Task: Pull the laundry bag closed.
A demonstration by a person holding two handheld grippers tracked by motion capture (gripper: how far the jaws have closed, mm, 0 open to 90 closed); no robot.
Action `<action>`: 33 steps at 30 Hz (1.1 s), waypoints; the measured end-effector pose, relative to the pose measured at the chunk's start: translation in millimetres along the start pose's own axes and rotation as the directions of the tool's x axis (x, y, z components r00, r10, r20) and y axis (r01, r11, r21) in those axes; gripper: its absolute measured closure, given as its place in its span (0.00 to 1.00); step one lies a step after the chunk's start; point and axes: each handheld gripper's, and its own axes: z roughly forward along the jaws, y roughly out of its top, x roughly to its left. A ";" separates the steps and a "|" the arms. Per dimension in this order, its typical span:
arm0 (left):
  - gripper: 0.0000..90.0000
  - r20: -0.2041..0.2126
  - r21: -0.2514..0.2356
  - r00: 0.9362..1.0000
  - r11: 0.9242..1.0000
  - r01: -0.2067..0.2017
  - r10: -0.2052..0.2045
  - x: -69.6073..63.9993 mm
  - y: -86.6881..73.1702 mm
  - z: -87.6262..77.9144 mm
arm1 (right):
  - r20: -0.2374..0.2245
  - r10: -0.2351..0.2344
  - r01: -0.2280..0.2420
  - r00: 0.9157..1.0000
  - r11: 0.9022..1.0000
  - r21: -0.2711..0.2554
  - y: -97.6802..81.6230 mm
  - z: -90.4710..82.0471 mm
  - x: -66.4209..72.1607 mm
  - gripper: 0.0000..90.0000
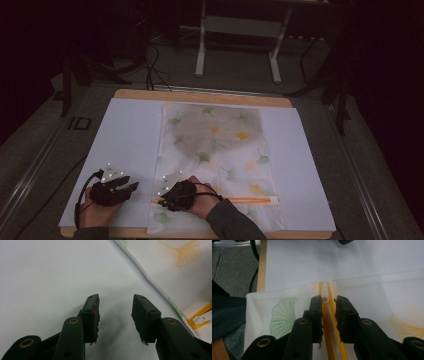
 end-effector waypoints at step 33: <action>0.64 0.012 0.016 1.000 1.000 -0.014 0.014 -2.9 0.4 1.9 | -0.047 0.006 -0.005 0.999 1.000 0.005 7.7 19.2 -6.6 0.93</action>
